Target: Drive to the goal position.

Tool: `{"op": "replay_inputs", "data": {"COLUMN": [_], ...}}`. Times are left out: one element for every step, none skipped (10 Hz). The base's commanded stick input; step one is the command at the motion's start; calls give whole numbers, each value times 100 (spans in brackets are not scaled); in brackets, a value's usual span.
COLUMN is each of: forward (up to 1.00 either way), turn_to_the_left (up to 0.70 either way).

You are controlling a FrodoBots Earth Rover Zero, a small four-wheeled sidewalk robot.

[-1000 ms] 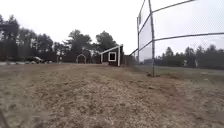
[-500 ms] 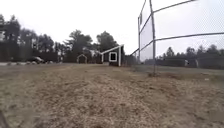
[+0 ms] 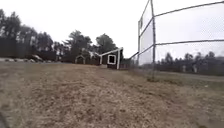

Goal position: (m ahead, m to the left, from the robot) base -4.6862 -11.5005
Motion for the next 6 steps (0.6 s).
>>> {"op": "replay_inputs", "data": {"forward": [0,0,0,0,0,0], "turn_to_the_left": [-70,-70,-70,-70,-70,-70]}}
